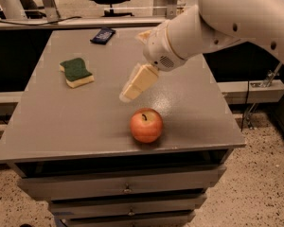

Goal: Pick sponge

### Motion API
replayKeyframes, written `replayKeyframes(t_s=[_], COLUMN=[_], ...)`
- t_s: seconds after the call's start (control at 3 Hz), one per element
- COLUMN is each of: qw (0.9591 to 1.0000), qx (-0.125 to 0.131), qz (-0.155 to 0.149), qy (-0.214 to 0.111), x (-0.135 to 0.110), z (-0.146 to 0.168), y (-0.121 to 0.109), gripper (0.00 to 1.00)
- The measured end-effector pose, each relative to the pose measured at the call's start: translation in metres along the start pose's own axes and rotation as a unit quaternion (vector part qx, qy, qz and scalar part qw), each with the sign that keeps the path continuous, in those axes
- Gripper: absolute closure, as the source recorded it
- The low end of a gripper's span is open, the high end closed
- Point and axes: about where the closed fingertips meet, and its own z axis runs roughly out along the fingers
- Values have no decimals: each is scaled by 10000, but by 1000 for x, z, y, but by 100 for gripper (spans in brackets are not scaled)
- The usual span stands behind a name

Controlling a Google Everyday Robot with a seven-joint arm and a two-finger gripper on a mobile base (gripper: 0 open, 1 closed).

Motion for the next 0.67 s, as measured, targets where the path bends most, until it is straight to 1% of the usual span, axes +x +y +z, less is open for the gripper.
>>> replayKeyframes(t_s=[0.33, 0.67], qw=[9984, 9950], qx=[404, 491], qz=[-138, -130], qy=[-368, -855], x=[-9, -18], z=[24, 61], y=[-38, -75], gripper=[0, 0])
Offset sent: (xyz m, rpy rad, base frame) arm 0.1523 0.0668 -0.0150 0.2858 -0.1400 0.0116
